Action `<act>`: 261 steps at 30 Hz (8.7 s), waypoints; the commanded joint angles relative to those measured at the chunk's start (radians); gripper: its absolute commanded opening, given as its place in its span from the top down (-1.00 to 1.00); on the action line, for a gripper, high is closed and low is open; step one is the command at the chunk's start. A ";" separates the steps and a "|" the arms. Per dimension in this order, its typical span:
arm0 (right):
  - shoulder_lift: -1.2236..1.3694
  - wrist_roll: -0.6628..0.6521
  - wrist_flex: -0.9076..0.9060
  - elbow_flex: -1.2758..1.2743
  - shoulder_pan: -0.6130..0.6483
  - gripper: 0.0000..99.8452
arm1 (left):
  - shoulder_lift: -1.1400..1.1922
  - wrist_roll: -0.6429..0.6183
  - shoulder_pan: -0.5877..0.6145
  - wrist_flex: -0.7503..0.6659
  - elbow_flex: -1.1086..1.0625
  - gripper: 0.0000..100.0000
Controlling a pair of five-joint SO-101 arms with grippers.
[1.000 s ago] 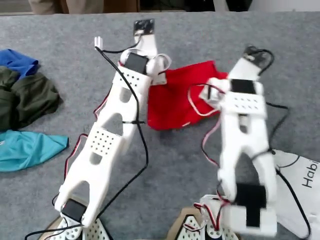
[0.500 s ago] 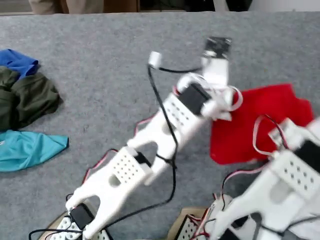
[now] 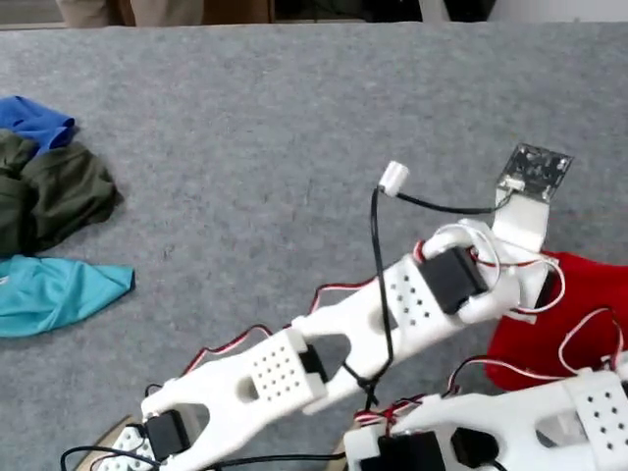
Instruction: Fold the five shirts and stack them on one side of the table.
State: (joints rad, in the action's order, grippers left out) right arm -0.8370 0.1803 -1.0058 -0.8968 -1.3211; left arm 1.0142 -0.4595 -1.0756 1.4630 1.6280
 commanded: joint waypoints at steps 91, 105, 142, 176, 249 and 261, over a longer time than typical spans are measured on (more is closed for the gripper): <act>0.766 0.084 -0.193 0.723 1.656 0.96 | 0.234 0.600 1.938 0.265 0.052 0.94; 0.773 0.084 -0.186 0.723 1.655 0.96 | -0.090 0.466 1.663 0.298 0.034 0.96; 0.765 -0.250 -0.242 0.730 0.975 0.41 | -0.208 0.097 0.462 0.301 0.023 0.47; 1.623 -0.014 -0.477 1.735 1.988 0.49 | -1.609 0.628 1.792 0.017 -1.987 0.65; 0.949 -0.195 -0.479 1.087 1.879 0.70 | -1.860 0.453 1.610 -0.207 -2.424 0.64; 1.732 -0.077 -0.669 1.867 2.078 0.70 | -1.860 0.460 1.800 -0.203 -2.432 0.64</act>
State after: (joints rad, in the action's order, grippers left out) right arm 0.7664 0.0913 -1.6042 0.7296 0.7135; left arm -0.8286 -0.0008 0.6874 1.2559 -0.8071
